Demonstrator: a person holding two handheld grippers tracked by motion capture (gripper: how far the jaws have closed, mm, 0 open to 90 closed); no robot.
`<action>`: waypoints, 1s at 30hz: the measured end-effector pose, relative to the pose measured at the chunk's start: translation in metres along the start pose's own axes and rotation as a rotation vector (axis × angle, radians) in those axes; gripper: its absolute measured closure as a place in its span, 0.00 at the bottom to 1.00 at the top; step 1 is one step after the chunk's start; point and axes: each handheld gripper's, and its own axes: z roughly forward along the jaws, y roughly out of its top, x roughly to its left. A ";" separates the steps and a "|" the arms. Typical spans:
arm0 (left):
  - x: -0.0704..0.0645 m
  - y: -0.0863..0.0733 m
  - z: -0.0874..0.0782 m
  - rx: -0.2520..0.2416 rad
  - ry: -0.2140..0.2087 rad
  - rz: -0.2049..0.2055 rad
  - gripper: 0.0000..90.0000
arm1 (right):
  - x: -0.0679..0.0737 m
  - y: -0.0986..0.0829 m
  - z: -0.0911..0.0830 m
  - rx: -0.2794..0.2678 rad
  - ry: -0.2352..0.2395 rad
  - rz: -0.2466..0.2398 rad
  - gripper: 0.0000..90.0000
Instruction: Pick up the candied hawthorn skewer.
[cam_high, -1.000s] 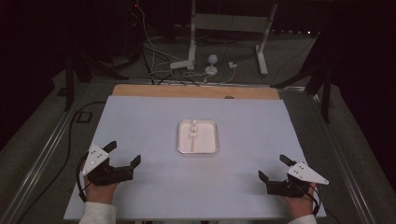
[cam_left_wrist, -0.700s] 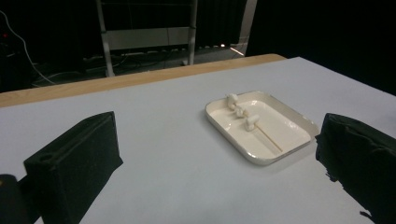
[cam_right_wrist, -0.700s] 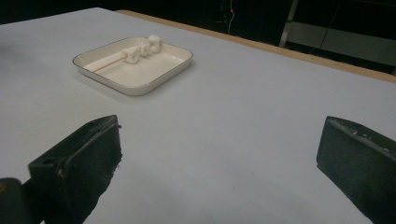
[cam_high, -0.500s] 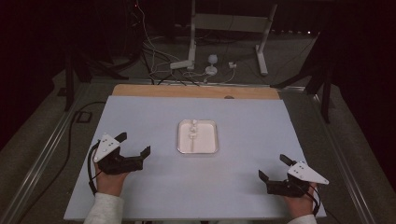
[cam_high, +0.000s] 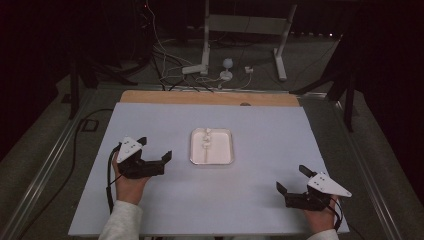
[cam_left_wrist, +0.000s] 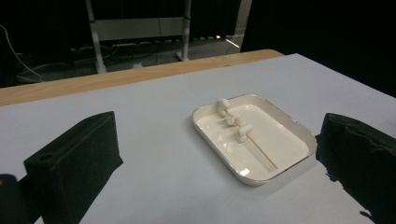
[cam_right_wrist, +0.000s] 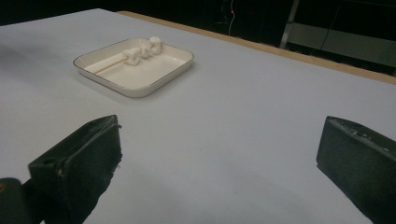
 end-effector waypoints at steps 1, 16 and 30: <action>-0.001 0.000 0.003 0.003 0.000 -0.002 0.01 | 0.000 0.000 0.000 0.001 0.000 0.001 0.00; -0.025 0.005 0.049 0.070 -0.032 0.005 0.01 | 0.000 0.000 0.002 0.007 0.002 0.001 0.00; -0.039 0.003 0.085 0.141 -0.031 0.022 0.01 | 0.000 -0.001 0.004 0.016 0.004 -0.002 0.00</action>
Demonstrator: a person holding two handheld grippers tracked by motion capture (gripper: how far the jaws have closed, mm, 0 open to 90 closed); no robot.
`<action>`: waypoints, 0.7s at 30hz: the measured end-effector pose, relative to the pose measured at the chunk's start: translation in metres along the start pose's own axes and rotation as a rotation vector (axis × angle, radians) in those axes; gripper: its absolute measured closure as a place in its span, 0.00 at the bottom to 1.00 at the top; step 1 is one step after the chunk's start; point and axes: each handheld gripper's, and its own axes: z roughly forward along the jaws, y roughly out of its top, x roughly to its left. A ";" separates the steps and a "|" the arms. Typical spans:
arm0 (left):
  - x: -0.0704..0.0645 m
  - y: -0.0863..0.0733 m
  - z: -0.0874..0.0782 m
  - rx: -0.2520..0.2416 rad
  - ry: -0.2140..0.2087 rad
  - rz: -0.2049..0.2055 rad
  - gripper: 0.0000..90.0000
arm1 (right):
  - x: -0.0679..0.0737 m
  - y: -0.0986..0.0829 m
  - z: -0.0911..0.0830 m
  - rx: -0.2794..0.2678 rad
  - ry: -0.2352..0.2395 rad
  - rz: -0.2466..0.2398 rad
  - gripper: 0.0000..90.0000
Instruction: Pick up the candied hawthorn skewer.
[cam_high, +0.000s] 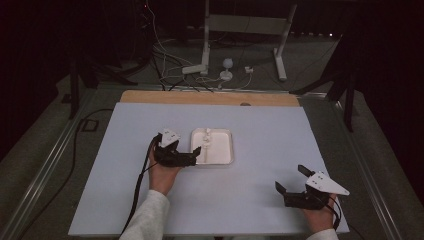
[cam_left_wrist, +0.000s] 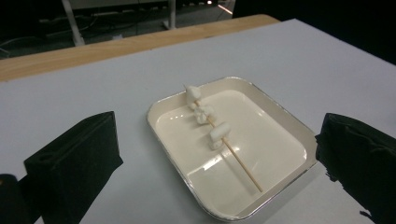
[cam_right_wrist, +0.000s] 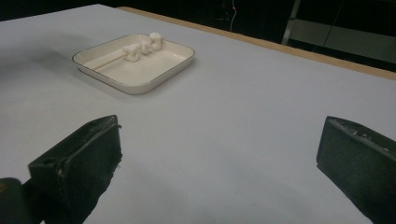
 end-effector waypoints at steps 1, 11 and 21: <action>-0.001 0.000 0.003 0.007 0.001 0.002 0.01 | 0.000 0.000 0.000 0.001 0.000 0.000 0.00; -0.007 -0.007 0.032 0.057 0.003 0.001 0.01 | 0.000 0.000 0.000 0.002 0.000 -0.001 0.00; -0.017 -0.016 0.059 0.161 -0.044 -0.033 0.06 | 0.000 0.000 0.001 0.005 0.001 -0.004 0.00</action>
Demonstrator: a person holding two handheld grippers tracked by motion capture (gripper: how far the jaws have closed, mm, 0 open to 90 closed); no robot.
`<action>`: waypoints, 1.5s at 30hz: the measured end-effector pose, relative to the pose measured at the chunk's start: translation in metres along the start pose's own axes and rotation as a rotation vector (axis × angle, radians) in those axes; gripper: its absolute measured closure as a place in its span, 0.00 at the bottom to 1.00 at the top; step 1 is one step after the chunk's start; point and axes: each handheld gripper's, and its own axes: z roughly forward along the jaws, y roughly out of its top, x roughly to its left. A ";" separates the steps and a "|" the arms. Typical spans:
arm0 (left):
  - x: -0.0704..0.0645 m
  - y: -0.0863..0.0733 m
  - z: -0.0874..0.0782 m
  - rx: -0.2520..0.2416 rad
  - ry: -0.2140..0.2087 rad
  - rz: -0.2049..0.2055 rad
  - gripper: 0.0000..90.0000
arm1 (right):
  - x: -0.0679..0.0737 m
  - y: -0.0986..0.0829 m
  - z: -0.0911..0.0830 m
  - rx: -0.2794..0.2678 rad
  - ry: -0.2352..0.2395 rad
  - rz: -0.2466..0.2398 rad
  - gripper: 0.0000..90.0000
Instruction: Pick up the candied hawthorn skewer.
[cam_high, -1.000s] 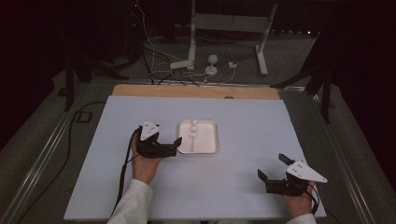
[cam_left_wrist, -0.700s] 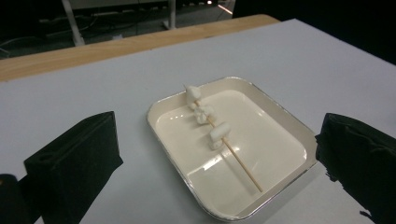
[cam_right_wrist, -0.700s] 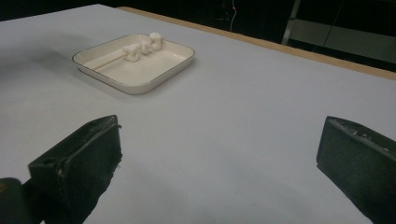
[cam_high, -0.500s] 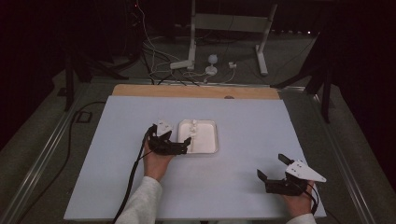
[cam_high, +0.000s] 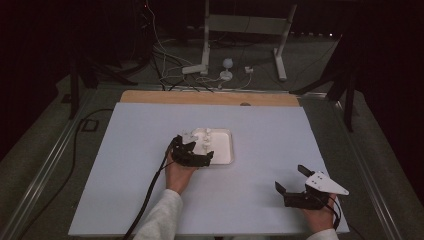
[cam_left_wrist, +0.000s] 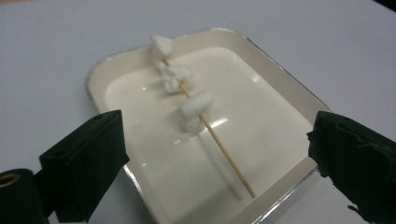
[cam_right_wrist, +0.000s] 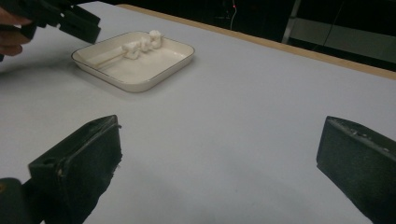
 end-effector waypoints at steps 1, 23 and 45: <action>-0.001 0.000 0.001 0.010 0.001 0.002 0.07 | 0.000 0.000 0.000 0.000 0.000 0.000 0.00; -0.007 0.002 0.011 0.213 0.097 -0.025 0.97 | 0.000 0.000 0.000 0.006 -0.002 -0.007 0.00; -0.002 0.000 -0.002 0.275 -0.002 -0.079 0.99 | 0.001 -0.001 0.001 0.013 0.002 -0.008 0.00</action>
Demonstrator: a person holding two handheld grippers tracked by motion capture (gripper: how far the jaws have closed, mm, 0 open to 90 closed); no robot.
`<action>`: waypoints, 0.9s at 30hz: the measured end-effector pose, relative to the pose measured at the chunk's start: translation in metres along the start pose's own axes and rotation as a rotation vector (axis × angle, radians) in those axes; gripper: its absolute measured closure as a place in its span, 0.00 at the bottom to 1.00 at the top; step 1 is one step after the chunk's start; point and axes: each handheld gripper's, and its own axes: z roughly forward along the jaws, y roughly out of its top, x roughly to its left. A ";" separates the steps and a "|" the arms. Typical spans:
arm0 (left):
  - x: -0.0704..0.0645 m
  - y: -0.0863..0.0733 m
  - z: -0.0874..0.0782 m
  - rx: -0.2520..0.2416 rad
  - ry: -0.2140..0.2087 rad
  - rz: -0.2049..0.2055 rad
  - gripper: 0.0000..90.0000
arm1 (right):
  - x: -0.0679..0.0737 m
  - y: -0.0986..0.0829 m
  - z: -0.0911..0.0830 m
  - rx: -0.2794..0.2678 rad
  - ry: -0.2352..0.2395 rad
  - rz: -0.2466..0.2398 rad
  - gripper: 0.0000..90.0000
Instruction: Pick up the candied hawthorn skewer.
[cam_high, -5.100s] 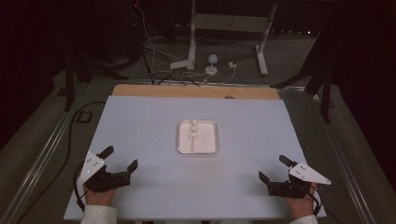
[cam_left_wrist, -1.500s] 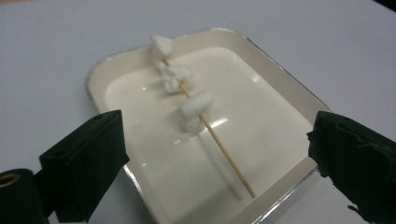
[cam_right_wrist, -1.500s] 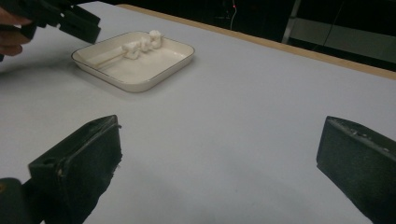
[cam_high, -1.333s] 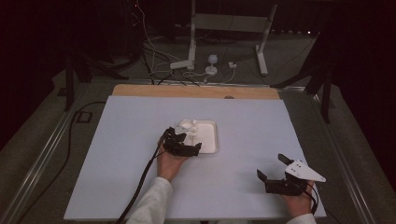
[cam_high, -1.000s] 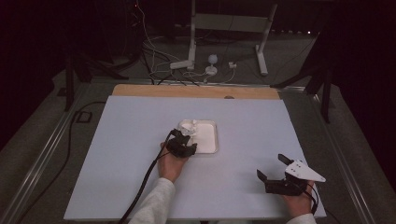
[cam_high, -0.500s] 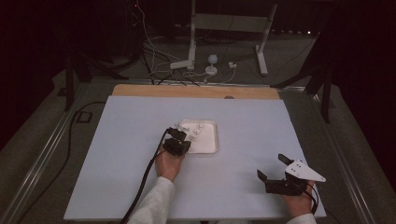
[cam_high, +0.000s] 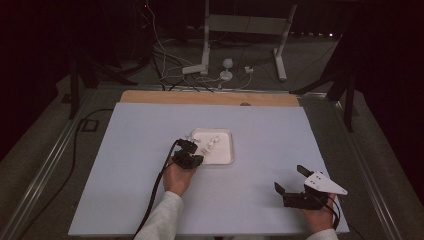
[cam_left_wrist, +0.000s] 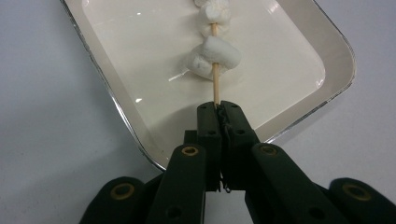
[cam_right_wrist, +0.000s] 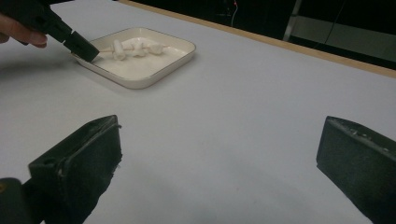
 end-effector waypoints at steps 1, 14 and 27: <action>0.001 0.000 -0.001 -0.002 -0.003 -0.002 1.00 | 0.000 0.000 0.000 0.000 0.000 0.001 0.00; 0.014 -0.010 -0.030 -0.129 -0.057 -0.021 1.00 | 0.001 0.000 0.003 0.004 0.007 0.005 0.00; 0.020 -0.025 -0.055 -0.239 -0.093 -0.023 1.00 | 0.000 0.000 0.004 0.003 0.014 0.017 0.00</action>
